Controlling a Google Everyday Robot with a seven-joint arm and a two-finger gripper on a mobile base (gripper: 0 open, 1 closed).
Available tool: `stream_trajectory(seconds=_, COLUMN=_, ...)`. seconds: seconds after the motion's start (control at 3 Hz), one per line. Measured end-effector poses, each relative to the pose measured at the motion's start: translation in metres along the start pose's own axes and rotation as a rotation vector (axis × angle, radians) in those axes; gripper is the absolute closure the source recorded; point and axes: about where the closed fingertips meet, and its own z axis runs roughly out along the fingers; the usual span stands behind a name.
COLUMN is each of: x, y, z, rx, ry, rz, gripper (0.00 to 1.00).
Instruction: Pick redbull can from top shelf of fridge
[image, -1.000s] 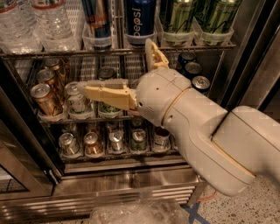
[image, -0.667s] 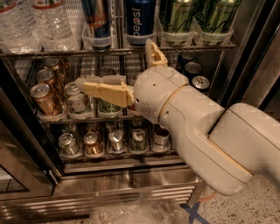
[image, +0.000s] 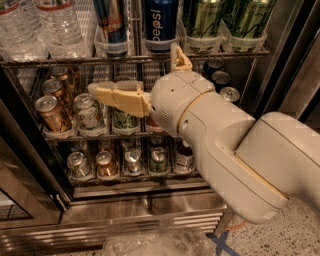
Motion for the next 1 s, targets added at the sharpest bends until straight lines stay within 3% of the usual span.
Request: stream_trajectory(seconds=1.0, x=-0.002, y=0.004, z=0.023, rx=-0.013, ry=0.005, rz=0.020, gripper=0.00)
